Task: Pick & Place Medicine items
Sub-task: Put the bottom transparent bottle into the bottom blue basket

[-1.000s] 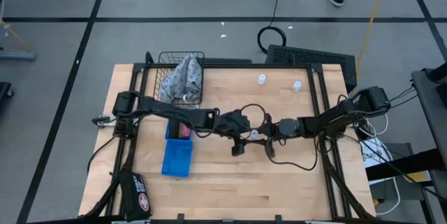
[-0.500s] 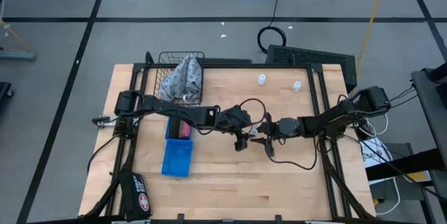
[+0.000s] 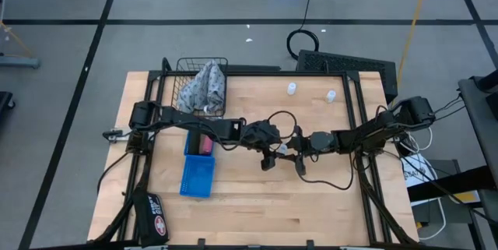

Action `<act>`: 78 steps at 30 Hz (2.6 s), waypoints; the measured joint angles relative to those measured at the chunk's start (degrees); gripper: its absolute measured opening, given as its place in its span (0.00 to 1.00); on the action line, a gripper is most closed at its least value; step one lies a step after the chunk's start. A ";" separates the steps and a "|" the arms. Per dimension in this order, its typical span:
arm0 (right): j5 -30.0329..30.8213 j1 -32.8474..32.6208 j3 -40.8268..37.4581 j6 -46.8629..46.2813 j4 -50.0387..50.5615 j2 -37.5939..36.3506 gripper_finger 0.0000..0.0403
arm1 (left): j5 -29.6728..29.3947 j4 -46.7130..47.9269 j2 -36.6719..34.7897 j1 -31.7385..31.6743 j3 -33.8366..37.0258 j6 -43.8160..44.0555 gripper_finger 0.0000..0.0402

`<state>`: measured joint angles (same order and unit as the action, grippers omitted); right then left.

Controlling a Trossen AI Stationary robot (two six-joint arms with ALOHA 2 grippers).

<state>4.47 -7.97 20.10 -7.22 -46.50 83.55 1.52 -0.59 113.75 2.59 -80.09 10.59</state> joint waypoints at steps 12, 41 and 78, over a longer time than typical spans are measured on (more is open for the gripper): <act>0.17 0.00 0.00 0.00 0.02 0.00 0.33 | 0.11 -1.21 0.53 -0.21 0.02 1.62 0.59; 0.09 0.00 -0.06 -1.03 2.55 0.04 0.50 | -23.28 22.31 -19.82 3.76 5.94 7.95 0.33; -0.02 8.39 -0.02 8.57 -15.45 0.00 0.42 | -53.29 30.49 -47.01 48.34 52.22 72.56 0.33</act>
<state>4.45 0.43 20.08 1.34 -61.94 83.55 -51.77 29.90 66.74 50.93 -27.87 83.14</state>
